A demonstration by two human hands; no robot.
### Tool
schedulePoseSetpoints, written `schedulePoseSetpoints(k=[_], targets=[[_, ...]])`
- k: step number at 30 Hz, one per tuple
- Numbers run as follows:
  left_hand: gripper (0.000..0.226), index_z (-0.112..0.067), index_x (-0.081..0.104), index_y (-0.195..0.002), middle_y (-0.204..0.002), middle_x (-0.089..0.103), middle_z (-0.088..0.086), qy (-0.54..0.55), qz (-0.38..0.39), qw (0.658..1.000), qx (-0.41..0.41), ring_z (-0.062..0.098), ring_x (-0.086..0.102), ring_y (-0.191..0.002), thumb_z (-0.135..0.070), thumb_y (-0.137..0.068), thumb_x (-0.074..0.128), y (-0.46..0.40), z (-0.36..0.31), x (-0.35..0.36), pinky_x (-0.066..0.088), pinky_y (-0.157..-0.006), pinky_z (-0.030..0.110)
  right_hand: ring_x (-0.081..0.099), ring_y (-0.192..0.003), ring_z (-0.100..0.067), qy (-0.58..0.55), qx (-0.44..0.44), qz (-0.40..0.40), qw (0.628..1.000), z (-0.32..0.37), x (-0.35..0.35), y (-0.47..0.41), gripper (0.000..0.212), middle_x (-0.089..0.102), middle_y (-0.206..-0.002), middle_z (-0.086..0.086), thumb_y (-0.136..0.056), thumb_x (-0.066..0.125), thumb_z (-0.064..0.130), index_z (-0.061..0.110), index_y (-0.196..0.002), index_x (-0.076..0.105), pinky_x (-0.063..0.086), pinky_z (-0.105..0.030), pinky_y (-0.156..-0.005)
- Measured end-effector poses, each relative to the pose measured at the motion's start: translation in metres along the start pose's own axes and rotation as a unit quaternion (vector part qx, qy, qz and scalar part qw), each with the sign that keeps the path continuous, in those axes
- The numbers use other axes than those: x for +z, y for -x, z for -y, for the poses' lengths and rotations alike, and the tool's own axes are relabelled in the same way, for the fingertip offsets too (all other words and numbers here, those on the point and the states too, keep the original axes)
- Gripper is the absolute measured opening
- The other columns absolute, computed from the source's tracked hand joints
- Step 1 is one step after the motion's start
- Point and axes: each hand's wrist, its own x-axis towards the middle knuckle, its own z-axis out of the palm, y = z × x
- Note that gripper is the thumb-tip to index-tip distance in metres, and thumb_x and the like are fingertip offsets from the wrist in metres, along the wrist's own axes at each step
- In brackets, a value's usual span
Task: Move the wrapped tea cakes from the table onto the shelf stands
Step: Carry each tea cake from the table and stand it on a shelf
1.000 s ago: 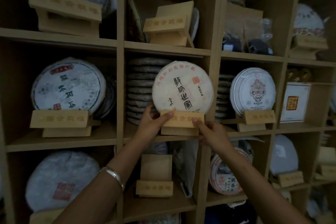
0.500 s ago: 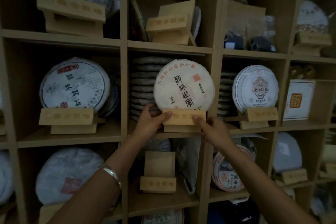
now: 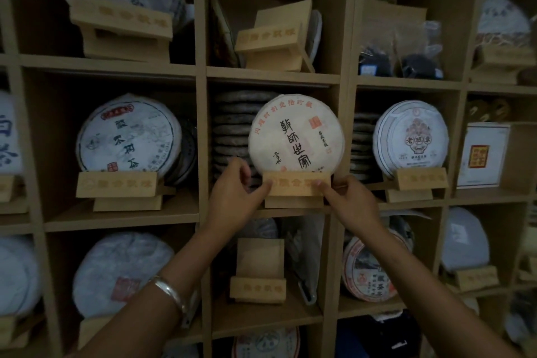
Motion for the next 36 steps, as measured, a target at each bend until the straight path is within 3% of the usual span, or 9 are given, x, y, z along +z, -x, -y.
schedulePoseSetpoints(k=[3, 7, 14, 17, 22, 26, 28, 30, 36], targets=[[0.023, -0.031, 0.05, -0.07, -0.063, 0.058, -0.011, 0.019, 0.078, 0.995, 0.058, 0.001, 0.055, -0.059, -0.036, -0.077, 0.072, 0.01, -0.011, 0.001, 0.043, -0.053, 0.017, 0.058, -0.083, -0.012, 0.021, -0.029, -0.037, 0.999, -0.004, -0.007, 0.007, 0.056, 0.061, -0.095, 0.004, -0.08, 0.063, 0.066, 0.018, -0.107, 0.056, 0.039, -0.023, -0.056], [0.019, -0.026, 0.058, -0.074, -0.063, 0.058, -0.012, 0.042, 0.175, 0.982, 0.049, -0.002, 0.05, -0.056, -0.021, -0.081, 0.075, 0.02, -0.018, 0.009, 0.04, -0.054, 0.011, 0.058, -0.093, -0.014, 0.032, -0.045, -0.031, 0.998, -0.009, -0.021, 0.017, 0.061, 0.061, -0.108, -0.002, -0.083, 0.066, 0.059, 0.01, -0.118, 0.055, 0.04, -0.025, -0.061], [0.016, -0.037, 0.059, -0.09, -0.077, 0.067, -0.015, -0.036, 0.289, 0.956, 0.021, -0.002, 0.062, -0.068, -0.04, -0.081, 0.071, 0.04, -0.029, 0.019, 0.045, -0.057, 0.014, 0.058, -0.086, -0.016, 0.067, -0.09, -0.006, 0.994, -0.012, -0.045, 0.033, 0.029, 0.046, -0.09, 0.01, -0.087, 0.069, 0.04, 0.024, -0.096, 0.047, 0.028, -0.015, -0.053], [0.017, -0.034, 0.06, -0.094, -0.079, 0.068, -0.015, -0.052, 0.325, 0.944, -0.004, -0.004, 0.064, -0.072, -0.038, -0.081, 0.071, 0.053, -0.029, 0.024, 0.052, -0.062, 0.021, 0.054, -0.09, -0.015, 0.099, -0.1, 0.015, 0.99, -0.02, -0.051, 0.048, 0.029, 0.048, -0.095, 0.007, -0.088, 0.069, 0.038, 0.02, -0.099, 0.05, 0.032, -0.02, -0.054], [0.015, -0.028, 0.062, -0.096, -0.084, 0.067, -0.016, -0.077, 0.369, 0.926, 0.01, -0.006, 0.061, -0.075, -0.033, -0.083, 0.07, 0.077, -0.026, 0.03, 0.056, -0.071, 0.029, 0.06, -0.098, -0.027, 0.133, -0.033, 0.034, 0.99, -0.033, -0.07, 0.084, 0.036, 0.061, -0.109, -0.013, -0.089, 0.069, 0.032, 0.005, -0.109, 0.058, 0.042, -0.029, -0.068], [0.022, -0.025, 0.062, -0.104, -0.091, 0.069, -0.014, -0.045, 0.442, 0.895, 0.029, 0.003, 0.064, -0.084, -0.032, -0.084, 0.066, 0.096, -0.031, 0.049, 0.057, -0.08, 0.033, 0.061, -0.095, -0.027, 0.174, 0.014, 0.037, 0.984, -0.048, -0.099, 0.126, 0.034, 0.063, -0.109, -0.015, -0.089, 0.069, 0.028, 0.003, -0.109, 0.057, 0.036, -0.025, -0.067], [0.024, -0.027, 0.06, -0.106, -0.094, 0.067, -0.015, -0.022, 0.458, 0.888, 0.041, 0.004, 0.063, -0.086, -0.034, -0.084, 0.066, 0.111, -0.04, 0.066, 0.056, -0.08, 0.033, 0.061, -0.092, -0.025, 0.198, 0.046, 0.041, 0.978, -0.06, -0.119, 0.156, 0.033, 0.063, -0.109, -0.017, -0.09, 0.068, 0.027, 0.003, -0.109, 0.057, 0.041, -0.027, -0.067], [0.027, -0.027, 0.058, -0.11, -0.098, 0.066, -0.011, 0.002, 0.476, 0.878, 0.061, 0.008, 0.064, -0.09, -0.036, -0.085, 0.067, 0.128, -0.054, 0.086, 0.056, -0.081, 0.033, 0.062, -0.096, -0.029, 0.232, 0.082, 0.04, 0.969, -0.069, -0.145, 0.189, 0.039, 0.062, -0.113, -0.016, -0.09, 0.067, 0.027, 0.003, -0.118, 0.053, 0.046, -0.03, -0.072], [0.031, -0.024, 0.057, -0.115, -0.093, 0.062, -0.009, 0.081, 0.562, 0.81, 0.148, 0.011, 0.062, -0.083, -0.031, -0.087, 0.067, 0.195, -0.143, 0.145, 0.054, -0.078, 0.032, 0.056, -0.111, -0.032, 0.319, 0.222, 0.019, 0.921, -0.075, -0.246, 0.291, 0.048, 0.053, -0.119, -0.015, -0.088, 0.067, 0.029, 0.006, -0.125, 0.047, 0.041, -0.033, -0.082]])
